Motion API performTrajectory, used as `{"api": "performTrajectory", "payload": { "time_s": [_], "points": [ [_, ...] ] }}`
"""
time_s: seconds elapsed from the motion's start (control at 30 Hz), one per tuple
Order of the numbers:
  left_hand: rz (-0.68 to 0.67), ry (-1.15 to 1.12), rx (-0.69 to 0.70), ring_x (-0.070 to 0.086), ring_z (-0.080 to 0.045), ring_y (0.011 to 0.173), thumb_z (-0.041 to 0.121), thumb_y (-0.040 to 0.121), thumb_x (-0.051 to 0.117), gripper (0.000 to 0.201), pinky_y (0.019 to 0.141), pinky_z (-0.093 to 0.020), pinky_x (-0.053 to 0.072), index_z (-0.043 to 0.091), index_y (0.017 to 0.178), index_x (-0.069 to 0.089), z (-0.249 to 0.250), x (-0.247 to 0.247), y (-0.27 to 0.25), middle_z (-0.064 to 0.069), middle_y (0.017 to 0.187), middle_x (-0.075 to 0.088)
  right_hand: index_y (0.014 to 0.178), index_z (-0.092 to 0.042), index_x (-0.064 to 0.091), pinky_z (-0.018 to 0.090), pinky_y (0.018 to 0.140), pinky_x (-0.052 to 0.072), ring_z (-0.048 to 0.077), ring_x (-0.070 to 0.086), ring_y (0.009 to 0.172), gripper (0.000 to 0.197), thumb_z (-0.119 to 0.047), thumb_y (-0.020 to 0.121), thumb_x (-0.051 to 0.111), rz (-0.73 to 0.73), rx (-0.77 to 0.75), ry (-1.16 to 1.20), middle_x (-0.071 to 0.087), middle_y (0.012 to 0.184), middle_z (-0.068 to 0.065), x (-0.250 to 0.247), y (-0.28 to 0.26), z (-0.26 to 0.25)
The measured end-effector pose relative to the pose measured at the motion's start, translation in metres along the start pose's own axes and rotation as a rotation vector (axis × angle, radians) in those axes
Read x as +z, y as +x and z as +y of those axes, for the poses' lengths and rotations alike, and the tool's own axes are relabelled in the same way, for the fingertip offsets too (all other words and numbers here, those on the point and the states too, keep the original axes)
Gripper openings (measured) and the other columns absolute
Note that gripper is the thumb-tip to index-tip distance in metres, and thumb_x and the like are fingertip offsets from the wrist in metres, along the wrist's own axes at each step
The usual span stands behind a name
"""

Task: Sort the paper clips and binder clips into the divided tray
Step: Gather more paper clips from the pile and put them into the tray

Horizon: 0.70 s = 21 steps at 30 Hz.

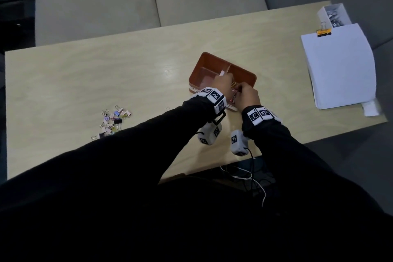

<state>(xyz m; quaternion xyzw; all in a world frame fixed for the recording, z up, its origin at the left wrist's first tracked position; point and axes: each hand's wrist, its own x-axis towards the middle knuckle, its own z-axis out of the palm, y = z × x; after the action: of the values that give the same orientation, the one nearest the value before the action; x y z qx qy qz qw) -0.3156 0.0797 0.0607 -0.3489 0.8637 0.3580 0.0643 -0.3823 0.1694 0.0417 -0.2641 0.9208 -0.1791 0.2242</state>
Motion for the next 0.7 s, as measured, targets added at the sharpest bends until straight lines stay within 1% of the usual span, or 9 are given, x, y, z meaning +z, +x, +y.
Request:
{"api": "performTrajectory", "payload": {
  "time_s": [0.07,0.1,0.17,0.27,0.33,0.4,0.5,0.6,0.7],
  "points": [
    [0.033,-0.027,0.006,0.066,-0.028,0.091,0.011,0.087,0.057,0.024,0.081,-0.035,0.055,0.016,0.110,0.061,-0.006,-0.003,-0.005,-0.010,0.105,0.069,0.110,-0.006,0.062,0.036,0.081,0.049,0.035,0.062,0.103,0.023,-0.005,0.094,0.047,0.026,-0.033,0.003,0.067,0.111,0.018,0.001,-0.001,-0.002],
    [0.050,-0.040,0.003,0.066,-0.028,0.089,0.011,0.086,0.058,0.021,0.081,-0.037,0.056,0.016,0.106,0.062,-0.011,-0.004,-0.007,-0.010,0.101,0.070,0.108,-0.009,0.062,0.037,0.080,0.050,0.034,0.062,0.103,0.021,-0.007,0.095,0.047,0.044,-0.057,-0.003,0.066,0.111,0.016,0.002,-0.001,-0.004],
    [0.066,-0.071,-0.008,0.066,-0.029,0.088,0.011,0.087,0.057,0.015,0.079,-0.037,0.055,0.015,0.099,0.063,-0.020,-0.009,-0.013,-0.010,0.096,0.071,0.105,-0.013,0.062,0.039,0.078,0.050,0.031,0.060,0.103,0.018,-0.012,0.095,0.047,0.088,-0.125,-0.024,0.064,0.112,0.011,0.003,-0.004,-0.010],
    [0.095,-0.105,-0.040,0.065,-0.028,0.085,0.015,0.087,0.053,0.012,0.075,-0.037,0.055,0.016,0.094,0.063,-0.040,-0.017,-0.024,-0.008,0.092,0.070,0.101,-0.013,0.061,0.035,0.075,0.047,0.026,0.060,0.098,0.015,-0.017,0.094,0.049,0.162,-0.287,0.018,0.062,0.108,0.006,0.005,-0.010,-0.023],
    [0.116,-0.083,-0.051,0.064,-0.029,0.084,0.016,0.086,0.051,0.012,0.074,-0.038,0.055,0.017,0.093,0.061,-0.058,-0.023,-0.033,-0.007,0.091,0.069,0.100,-0.013,0.061,0.032,0.075,0.047,0.023,0.061,0.096,0.014,-0.017,0.094,0.049,0.172,-0.393,0.071,0.063,0.107,0.004,0.008,-0.015,-0.034],
    [0.126,-0.057,-0.068,0.064,-0.031,0.081,0.020,0.088,0.050,0.011,0.072,-0.037,0.055,0.018,0.092,0.060,-0.078,-0.028,-0.041,-0.008,0.089,0.069,0.100,-0.014,0.061,0.028,0.073,0.044,0.020,0.060,0.093,0.013,-0.019,0.095,0.049,0.124,-0.480,0.082,0.063,0.106,0.001,0.015,-0.021,-0.045],
    [0.137,-0.031,-0.134,0.063,-0.030,0.072,0.023,0.088,0.047,0.014,0.065,-0.033,0.053,0.022,0.089,0.061,-0.109,-0.036,-0.056,-0.006,0.082,0.069,0.100,-0.018,0.059,0.031,0.073,0.048,0.017,0.059,0.088,0.012,-0.023,0.097,0.048,0.001,-0.568,0.034,0.062,0.106,0.000,0.032,-0.032,-0.057],
    [0.113,-0.034,-0.188,0.064,-0.026,0.070,0.021,0.086,0.049,0.013,0.064,-0.032,0.053,0.021,0.085,0.062,-0.144,-0.040,-0.074,-0.004,0.076,0.070,0.100,-0.018,0.060,0.032,0.072,0.050,0.016,0.060,0.083,0.011,-0.024,0.095,0.052,-0.094,-0.660,-0.036,0.063,0.100,0.000,0.053,-0.043,-0.063],
    [0.071,-0.016,-0.262,0.063,-0.025,0.068,0.022,0.087,0.053,0.009,0.065,-0.033,0.054,0.021,0.083,0.062,-0.178,-0.036,-0.094,-0.004,0.078,0.070,0.095,-0.020,0.059,0.033,0.070,0.050,0.015,0.057,0.079,0.007,-0.026,0.093,0.056,-0.243,-0.711,-0.128,0.062,0.092,-0.004,0.079,-0.056,-0.064]
  ]
}}
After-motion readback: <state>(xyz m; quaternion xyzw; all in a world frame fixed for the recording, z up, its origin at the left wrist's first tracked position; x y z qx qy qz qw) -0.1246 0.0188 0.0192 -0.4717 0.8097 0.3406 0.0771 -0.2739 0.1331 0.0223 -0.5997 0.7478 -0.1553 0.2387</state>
